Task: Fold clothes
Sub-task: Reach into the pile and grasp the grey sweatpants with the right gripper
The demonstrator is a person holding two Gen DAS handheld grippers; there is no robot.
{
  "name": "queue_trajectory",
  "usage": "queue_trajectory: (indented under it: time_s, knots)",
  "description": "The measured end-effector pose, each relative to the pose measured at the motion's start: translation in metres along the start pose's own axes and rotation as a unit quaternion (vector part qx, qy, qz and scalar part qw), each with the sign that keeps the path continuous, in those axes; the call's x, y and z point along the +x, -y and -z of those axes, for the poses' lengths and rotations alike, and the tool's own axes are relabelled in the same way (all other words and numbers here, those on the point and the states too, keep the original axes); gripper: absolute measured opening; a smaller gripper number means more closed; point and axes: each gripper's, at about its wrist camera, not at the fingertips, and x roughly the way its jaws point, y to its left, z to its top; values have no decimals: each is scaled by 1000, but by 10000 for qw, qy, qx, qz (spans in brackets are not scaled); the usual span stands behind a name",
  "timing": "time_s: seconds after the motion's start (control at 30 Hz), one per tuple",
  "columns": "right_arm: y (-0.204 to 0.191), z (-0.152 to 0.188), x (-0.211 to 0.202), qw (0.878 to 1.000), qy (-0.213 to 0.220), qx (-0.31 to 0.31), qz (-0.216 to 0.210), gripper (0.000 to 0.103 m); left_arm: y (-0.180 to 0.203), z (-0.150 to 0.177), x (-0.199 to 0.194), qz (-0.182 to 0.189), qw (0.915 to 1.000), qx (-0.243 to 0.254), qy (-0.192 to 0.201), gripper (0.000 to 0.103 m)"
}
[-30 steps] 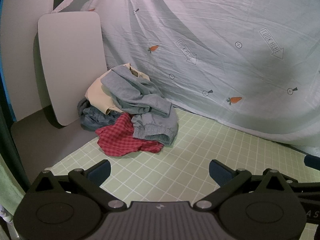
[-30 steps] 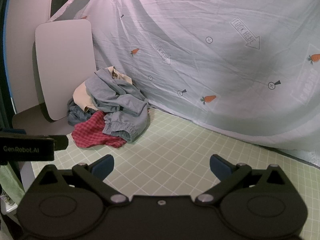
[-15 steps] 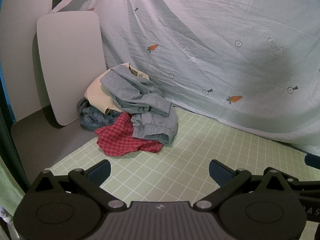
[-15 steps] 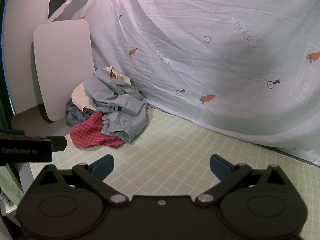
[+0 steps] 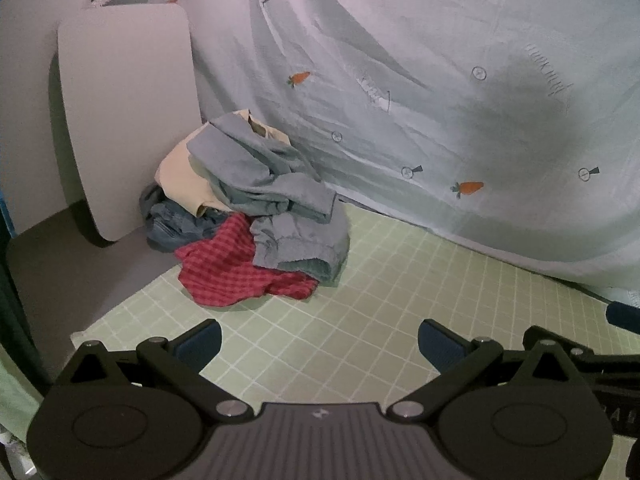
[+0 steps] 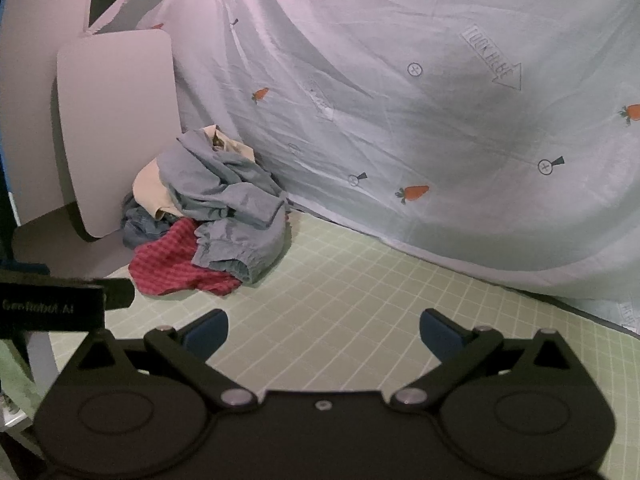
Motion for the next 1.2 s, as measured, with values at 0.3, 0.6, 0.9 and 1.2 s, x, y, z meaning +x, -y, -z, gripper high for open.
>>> queue_trajectory:
  time_s: [0.3,0.6,0.9,1.2]
  knots:
    - [9,-26,53,9998,-65,28,175,103,-6,-22,58,71,9996,-99,-265,103]
    - [13,-58,156,9990,-394,-57,215,103,-41,-47,170,117,9947,-551,-866,103]
    - [-8,-77,307,9957,-905,71,-206,75,-104,-61,290,-159,9847,-950,-1452,73]
    - [-28,-51,416,9632,-1762,1527,-1341,46,-128,-52,362,-412,9737,-1189,-1901,51]
